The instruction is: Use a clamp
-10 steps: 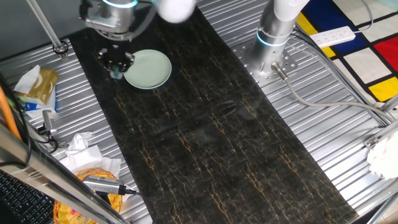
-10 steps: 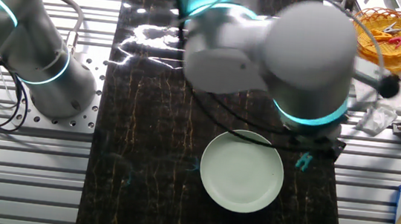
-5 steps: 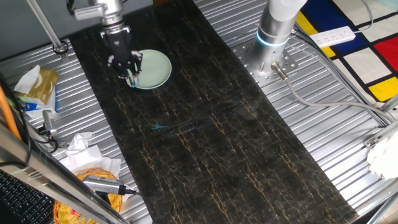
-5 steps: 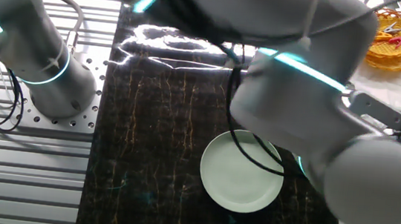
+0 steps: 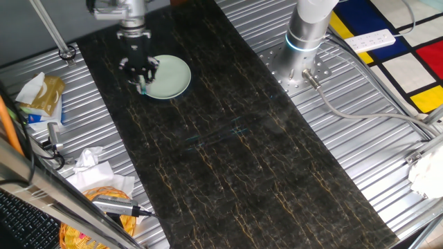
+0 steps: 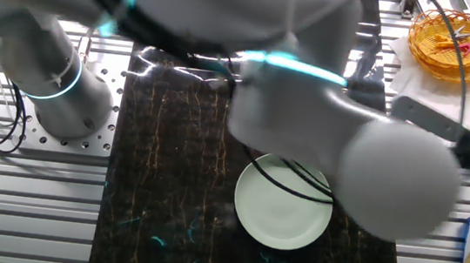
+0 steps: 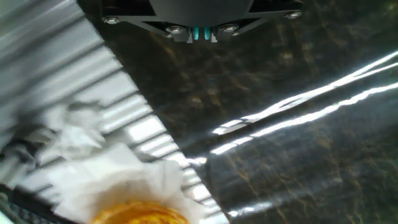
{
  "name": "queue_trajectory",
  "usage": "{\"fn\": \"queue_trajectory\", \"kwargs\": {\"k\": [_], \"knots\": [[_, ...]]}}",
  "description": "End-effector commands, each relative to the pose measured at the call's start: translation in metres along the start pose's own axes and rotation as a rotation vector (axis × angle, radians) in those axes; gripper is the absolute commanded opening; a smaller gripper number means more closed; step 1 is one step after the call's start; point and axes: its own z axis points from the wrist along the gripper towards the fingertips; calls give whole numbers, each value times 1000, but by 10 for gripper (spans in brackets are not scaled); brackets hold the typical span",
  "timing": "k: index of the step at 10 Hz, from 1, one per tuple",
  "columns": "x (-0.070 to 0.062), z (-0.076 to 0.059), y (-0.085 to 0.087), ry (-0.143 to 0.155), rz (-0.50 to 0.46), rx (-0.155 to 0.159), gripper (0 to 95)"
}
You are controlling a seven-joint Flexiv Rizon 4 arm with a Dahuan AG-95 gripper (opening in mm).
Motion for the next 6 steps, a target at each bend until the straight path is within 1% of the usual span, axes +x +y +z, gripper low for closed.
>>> {"fn": "queue_trajectory", "kwargs": {"k": [1,4,5,6], "knots": [[0,3,2,32,-24,-15,0],[-1,3,2,46,-31,-17,0],[-1,3,2,57,-36,-15,0],[-1,3,2,60,-34,-21,0]]}}
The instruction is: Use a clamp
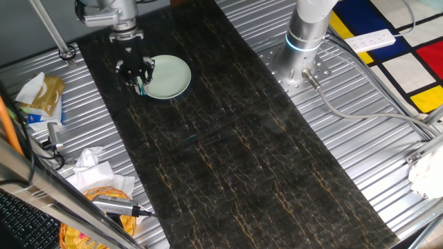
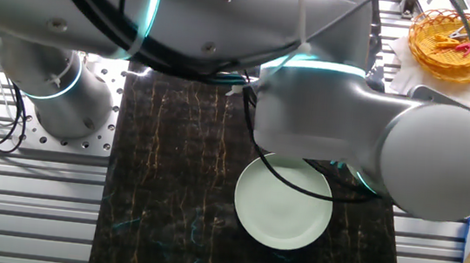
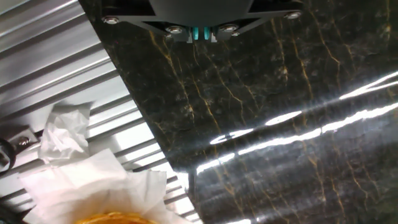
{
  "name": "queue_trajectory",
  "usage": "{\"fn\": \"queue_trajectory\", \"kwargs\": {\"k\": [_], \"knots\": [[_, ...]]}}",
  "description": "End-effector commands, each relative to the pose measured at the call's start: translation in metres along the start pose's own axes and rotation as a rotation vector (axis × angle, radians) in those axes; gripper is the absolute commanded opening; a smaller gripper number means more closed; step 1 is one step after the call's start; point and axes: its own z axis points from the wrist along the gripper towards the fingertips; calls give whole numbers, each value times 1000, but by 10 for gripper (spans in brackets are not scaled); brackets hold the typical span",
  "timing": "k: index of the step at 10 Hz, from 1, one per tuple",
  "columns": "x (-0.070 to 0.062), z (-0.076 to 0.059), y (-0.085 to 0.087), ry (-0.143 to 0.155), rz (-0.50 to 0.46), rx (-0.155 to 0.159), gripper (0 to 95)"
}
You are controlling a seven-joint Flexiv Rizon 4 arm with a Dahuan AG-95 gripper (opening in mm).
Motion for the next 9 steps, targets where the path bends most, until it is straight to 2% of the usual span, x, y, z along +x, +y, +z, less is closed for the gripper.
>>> {"fn": "queue_trajectory", "kwargs": {"k": [1,9], "knots": [[0,0,0,4,1,-18,0],[2,-2,1,33,-27,-69,0]]}}
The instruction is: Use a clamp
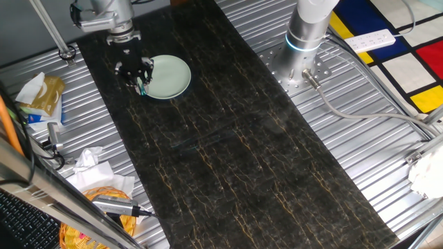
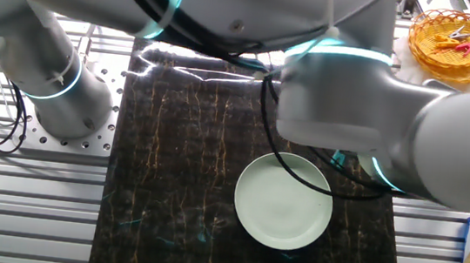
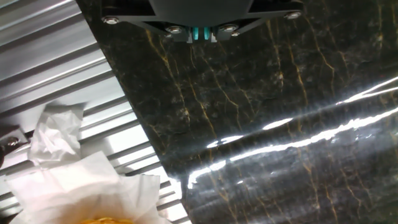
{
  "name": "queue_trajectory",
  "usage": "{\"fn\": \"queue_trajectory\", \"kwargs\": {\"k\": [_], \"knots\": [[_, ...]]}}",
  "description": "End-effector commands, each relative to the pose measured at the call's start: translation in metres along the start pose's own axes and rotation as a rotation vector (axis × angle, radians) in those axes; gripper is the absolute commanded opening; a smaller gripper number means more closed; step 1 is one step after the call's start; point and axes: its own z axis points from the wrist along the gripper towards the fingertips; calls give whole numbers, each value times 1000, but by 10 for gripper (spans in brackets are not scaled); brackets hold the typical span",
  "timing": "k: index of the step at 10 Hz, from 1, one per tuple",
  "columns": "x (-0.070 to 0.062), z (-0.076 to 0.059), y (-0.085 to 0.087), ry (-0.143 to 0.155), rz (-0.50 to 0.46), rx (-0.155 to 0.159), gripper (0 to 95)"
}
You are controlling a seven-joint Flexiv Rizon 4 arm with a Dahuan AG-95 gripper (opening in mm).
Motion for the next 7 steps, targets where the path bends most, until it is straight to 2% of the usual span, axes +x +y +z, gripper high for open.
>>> {"fn": "queue_trajectory", "kwargs": {"k": [1,5,7], "knots": [[2,0,1,-1,-12,-17,0],[2,-7,6,11,-43,-61,0],[2,-11,9,-6,-63,-70,0]]}}
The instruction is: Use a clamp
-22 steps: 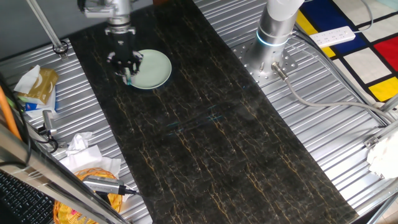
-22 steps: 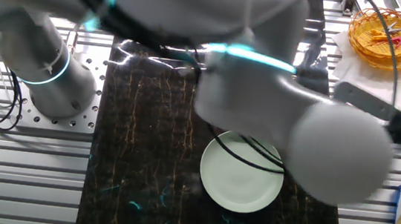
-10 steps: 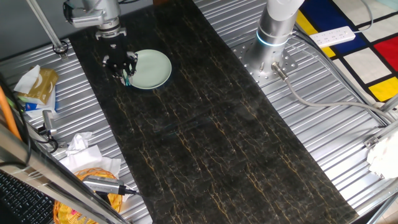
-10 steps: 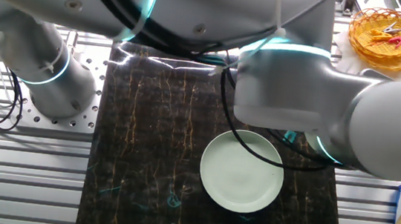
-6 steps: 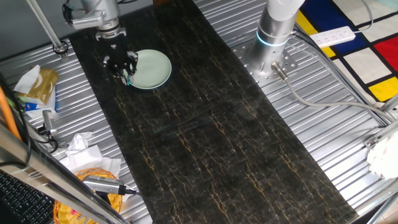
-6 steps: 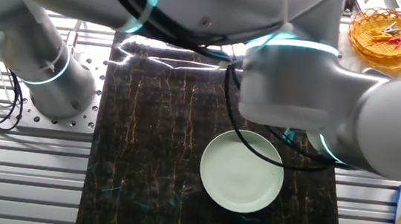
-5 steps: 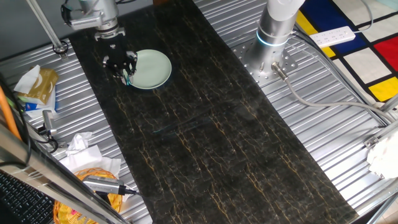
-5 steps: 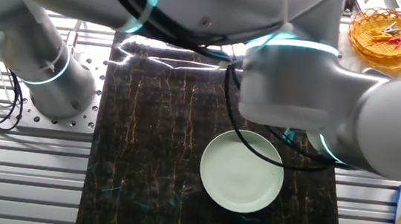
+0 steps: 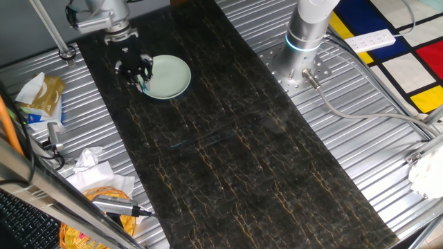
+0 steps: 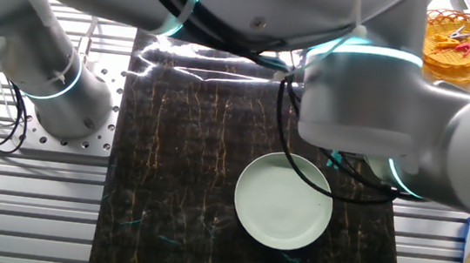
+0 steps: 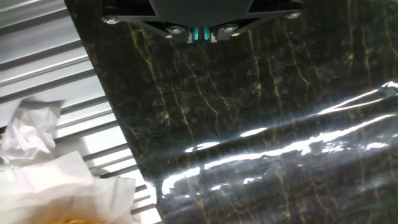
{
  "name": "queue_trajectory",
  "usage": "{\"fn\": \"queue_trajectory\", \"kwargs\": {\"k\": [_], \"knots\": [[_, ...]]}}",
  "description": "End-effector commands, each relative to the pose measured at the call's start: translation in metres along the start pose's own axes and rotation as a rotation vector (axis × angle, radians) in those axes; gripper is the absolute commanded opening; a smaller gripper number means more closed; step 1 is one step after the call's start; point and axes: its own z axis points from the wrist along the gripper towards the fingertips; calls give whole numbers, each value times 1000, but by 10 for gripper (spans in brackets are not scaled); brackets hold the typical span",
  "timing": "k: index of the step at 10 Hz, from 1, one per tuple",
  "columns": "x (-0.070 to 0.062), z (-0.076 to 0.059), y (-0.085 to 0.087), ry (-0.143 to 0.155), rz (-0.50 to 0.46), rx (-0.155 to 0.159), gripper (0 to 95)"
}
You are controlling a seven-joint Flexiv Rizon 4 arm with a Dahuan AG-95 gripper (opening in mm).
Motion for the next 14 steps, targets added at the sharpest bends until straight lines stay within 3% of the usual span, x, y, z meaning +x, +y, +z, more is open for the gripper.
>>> {"fn": "queue_trajectory", "kwargs": {"k": [1,2,4,6,10,14], "knots": [[3,0,3,-27,-15,-4,0],[8,2,6,-47,-19,-9,0],[11,2,7,-56,-52,-11,0],[12,1,7,-105,-82,-18,0],[11,-1,8,-150,-140,-30,0],[11,-3,10,-164,-202,-75,0]]}}
